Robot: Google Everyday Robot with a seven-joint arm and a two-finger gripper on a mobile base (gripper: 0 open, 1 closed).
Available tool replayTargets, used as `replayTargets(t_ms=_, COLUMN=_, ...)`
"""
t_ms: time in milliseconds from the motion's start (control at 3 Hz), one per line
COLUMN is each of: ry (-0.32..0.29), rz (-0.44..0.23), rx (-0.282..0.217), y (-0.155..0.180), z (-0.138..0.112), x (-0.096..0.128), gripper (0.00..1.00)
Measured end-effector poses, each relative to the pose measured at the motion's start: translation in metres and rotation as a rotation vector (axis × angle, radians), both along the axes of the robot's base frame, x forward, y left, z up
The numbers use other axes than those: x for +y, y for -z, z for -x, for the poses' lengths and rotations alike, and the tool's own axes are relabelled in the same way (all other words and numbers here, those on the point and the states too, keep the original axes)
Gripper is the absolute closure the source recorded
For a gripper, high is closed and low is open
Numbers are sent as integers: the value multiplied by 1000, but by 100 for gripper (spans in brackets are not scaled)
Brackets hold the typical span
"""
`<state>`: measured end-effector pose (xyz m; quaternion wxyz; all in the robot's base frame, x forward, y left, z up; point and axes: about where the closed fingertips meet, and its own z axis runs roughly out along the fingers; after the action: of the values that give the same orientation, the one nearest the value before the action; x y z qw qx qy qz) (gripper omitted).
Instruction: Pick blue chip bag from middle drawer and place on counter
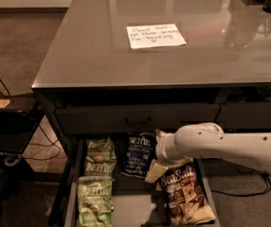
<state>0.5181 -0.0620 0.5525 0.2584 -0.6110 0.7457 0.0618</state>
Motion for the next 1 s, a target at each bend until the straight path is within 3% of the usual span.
replayTargets(t_ms=333, ry=0, rz=0, rx=0, y=0, z=0, x=0, gripper=0)
replayTargets(t_ms=667, ry=22, rz=-49, rx=7, y=25, z=1, x=-8, gripper=0)
replayTargets(t_ms=1000, ry=39, rz=-141, rx=21, y=57, z=0, x=-10, gripper=0)
